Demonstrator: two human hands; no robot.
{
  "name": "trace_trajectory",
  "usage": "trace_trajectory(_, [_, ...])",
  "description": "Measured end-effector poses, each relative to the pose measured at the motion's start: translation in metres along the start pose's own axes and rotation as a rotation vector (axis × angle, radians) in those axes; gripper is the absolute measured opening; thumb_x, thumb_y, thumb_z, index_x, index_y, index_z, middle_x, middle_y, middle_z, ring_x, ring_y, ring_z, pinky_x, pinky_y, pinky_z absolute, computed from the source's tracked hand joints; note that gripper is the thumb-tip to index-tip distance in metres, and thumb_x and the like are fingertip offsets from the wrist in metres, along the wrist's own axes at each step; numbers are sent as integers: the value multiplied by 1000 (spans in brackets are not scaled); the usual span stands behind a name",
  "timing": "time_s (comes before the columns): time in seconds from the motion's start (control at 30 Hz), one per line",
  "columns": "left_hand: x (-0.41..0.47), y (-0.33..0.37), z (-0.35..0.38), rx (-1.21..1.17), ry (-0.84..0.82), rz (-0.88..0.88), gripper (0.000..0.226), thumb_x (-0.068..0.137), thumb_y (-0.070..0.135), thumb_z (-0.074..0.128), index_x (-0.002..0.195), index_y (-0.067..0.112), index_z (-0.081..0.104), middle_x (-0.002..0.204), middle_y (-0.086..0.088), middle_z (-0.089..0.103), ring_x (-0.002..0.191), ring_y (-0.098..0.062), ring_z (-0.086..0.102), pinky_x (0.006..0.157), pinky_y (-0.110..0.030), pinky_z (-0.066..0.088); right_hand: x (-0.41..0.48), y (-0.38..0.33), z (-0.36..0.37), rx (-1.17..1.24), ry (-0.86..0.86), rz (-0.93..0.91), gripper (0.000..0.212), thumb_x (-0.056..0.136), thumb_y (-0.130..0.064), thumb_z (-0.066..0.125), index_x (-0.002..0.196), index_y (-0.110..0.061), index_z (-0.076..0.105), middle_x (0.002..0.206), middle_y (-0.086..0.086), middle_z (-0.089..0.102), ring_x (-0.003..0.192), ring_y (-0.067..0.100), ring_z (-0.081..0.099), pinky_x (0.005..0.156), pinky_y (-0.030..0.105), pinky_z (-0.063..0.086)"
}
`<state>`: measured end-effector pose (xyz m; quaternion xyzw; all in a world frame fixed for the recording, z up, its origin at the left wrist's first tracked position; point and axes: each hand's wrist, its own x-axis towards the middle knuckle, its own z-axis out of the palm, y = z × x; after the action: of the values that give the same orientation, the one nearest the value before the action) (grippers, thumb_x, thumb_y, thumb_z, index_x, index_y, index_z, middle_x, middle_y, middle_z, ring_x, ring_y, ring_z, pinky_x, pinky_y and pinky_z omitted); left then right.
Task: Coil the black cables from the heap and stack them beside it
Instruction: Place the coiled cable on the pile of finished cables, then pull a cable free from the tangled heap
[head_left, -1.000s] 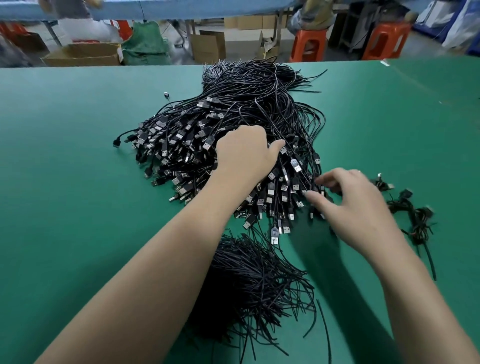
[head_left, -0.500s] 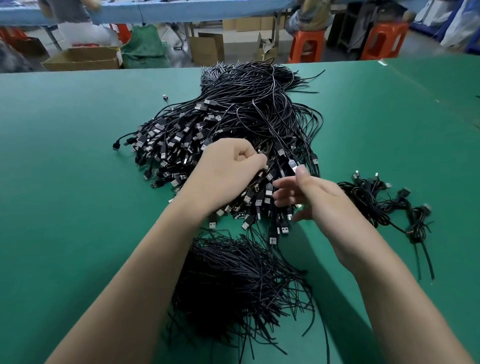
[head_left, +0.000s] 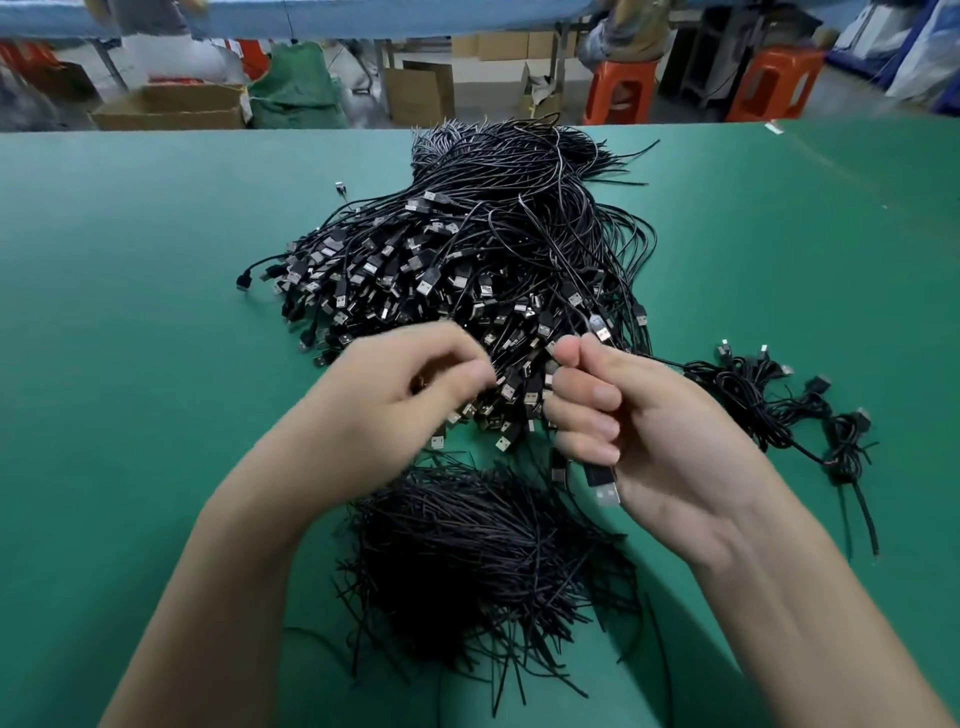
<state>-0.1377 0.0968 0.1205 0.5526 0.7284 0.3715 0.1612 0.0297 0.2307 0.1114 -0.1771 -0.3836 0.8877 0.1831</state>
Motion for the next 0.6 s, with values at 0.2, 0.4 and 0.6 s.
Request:
trace_trajectory(0.2, [15,6,13,73,30,394,39,103,12,53,142,18,60,148,7,56,142,-12,47,117,-29,35,-20,3,27,-276,-389,78,54,106,-43,43,61,-17,54,57,-4,25,52,13,25,48,21,30])
trace_trajectory(0.4, [16,11,-1,-56,53,397,11,99,21,64,99,29,71,91,19,70,88,-8,67,81,-15,45,-20,-5,18,-286,-458,88,39,103,-27,45,71,-17,65,57,-4,24,50,11,21,45,23,19])
trace_trajectory(0.6, [10,20,11,-148,-67,354,24,104,27,58,112,50,62,81,17,63,71,-8,57,66,-28,48,-22,-19,12,-66,-469,-25,38,101,-36,45,75,-15,64,55,-9,17,46,6,16,40,18,15])
